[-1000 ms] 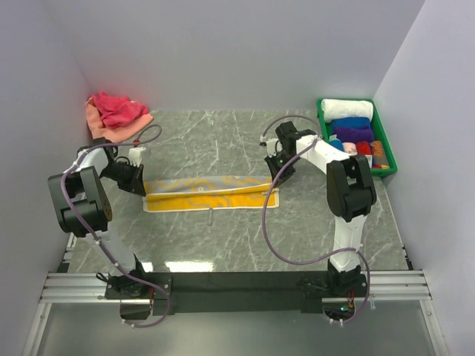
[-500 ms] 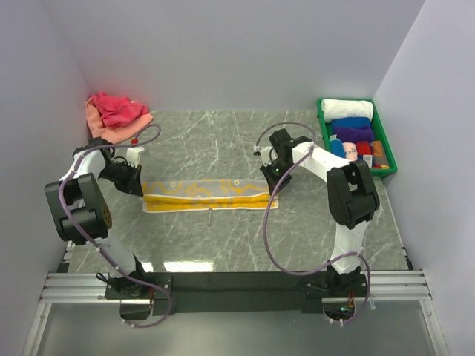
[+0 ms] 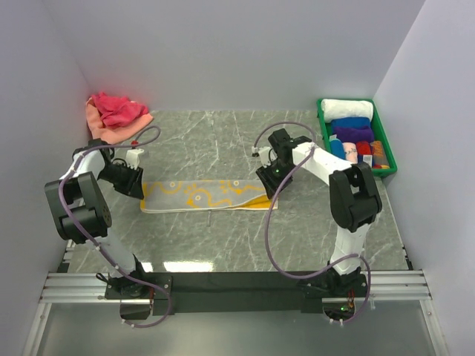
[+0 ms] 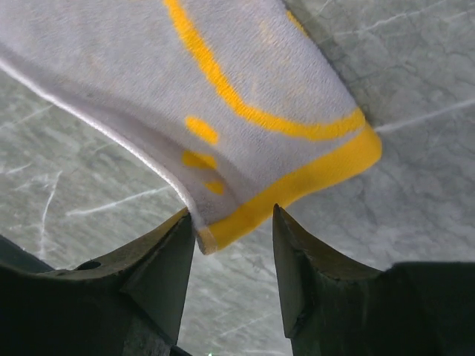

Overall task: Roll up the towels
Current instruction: Fold the towel

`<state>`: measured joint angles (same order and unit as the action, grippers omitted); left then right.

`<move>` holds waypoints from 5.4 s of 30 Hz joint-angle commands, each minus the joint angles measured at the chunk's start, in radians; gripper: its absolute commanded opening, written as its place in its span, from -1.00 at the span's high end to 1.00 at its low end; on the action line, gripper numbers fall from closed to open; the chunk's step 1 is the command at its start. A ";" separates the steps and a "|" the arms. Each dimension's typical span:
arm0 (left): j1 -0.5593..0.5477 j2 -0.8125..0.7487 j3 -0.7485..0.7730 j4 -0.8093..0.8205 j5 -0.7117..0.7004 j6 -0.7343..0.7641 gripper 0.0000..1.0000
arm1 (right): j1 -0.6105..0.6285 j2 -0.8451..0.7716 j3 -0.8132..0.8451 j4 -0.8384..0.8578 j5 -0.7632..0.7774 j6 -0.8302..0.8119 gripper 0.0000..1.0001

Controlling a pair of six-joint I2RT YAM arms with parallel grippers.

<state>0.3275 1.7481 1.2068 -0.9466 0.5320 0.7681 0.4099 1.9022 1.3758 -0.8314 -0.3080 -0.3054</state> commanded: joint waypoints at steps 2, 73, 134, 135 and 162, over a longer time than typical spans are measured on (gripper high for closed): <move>0.016 -0.032 0.054 -0.063 0.023 0.043 0.25 | -0.003 -0.124 0.026 -0.049 -0.034 -0.024 -0.06; -0.042 -0.071 0.040 0.244 0.083 -0.343 0.02 | -0.114 0.107 0.289 -0.031 0.153 0.187 0.00; -0.045 -0.240 0.028 0.397 -0.059 -0.711 -0.99 | 0.062 0.210 0.423 -0.112 -0.155 0.264 1.00; -0.044 -0.243 0.025 0.397 -0.063 -0.711 -0.99 | 0.073 0.222 0.433 -0.113 -0.161 0.267 1.00; -0.045 -0.240 -0.019 0.413 -0.044 -0.696 -0.99 | 0.118 0.373 0.562 -0.110 -0.244 0.304 0.64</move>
<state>0.2863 1.5230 1.1969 -0.5545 0.4660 0.0593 0.5064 2.2616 1.8992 -0.9367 -0.5236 -0.0044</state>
